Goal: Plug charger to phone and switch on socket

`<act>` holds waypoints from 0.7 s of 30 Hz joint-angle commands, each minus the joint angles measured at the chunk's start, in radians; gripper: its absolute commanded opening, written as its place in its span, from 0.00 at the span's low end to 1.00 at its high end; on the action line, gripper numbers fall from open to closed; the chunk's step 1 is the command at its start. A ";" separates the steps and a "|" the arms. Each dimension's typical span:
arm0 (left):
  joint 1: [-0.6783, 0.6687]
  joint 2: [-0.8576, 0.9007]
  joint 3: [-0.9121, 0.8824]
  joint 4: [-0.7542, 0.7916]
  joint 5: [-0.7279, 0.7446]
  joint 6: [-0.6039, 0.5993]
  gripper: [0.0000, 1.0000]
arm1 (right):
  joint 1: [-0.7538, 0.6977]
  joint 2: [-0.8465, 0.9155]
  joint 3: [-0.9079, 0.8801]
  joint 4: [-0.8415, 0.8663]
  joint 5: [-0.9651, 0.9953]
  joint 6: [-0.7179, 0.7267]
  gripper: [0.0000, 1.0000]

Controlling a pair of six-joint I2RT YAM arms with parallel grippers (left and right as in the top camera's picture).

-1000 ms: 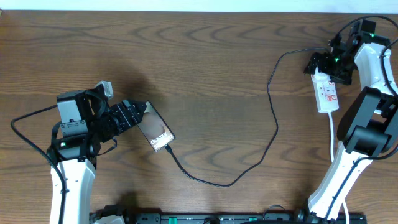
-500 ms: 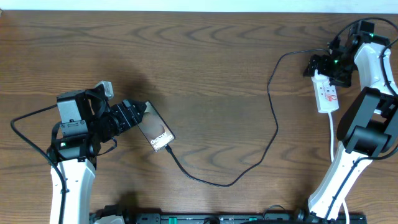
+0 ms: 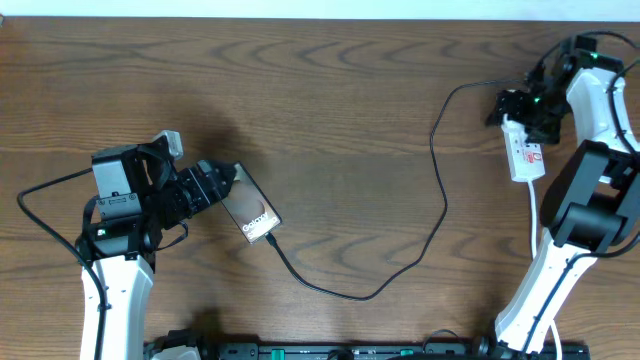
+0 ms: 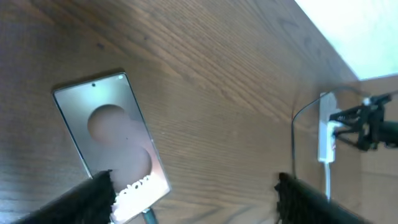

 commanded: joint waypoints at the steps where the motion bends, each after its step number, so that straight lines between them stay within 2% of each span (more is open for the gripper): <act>1: -0.003 0.002 -0.003 -0.002 -0.013 0.011 0.91 | 0.031 -0.146 -0.006 -0.027 0.098 0.168 0.98; 6: -0.003 0.002 -0.003 -0.002 -0.013 0.011 0.92 | 0.040 -0.323 -0.006 -0.094 0.179 0.320 0.99; 10: -0.003 0.002 -0.003 -0.002 -0.013 0.011 0.93 | 0.040 -0.437 -0.007 -0.093 0.175 0.322 0.99; 21: -0.003 0.002 -0.003 -0.002 -0.013 0.011 0.93 | 0.039 -0.475 -0.008 -0.093 0.175 0.322 0.99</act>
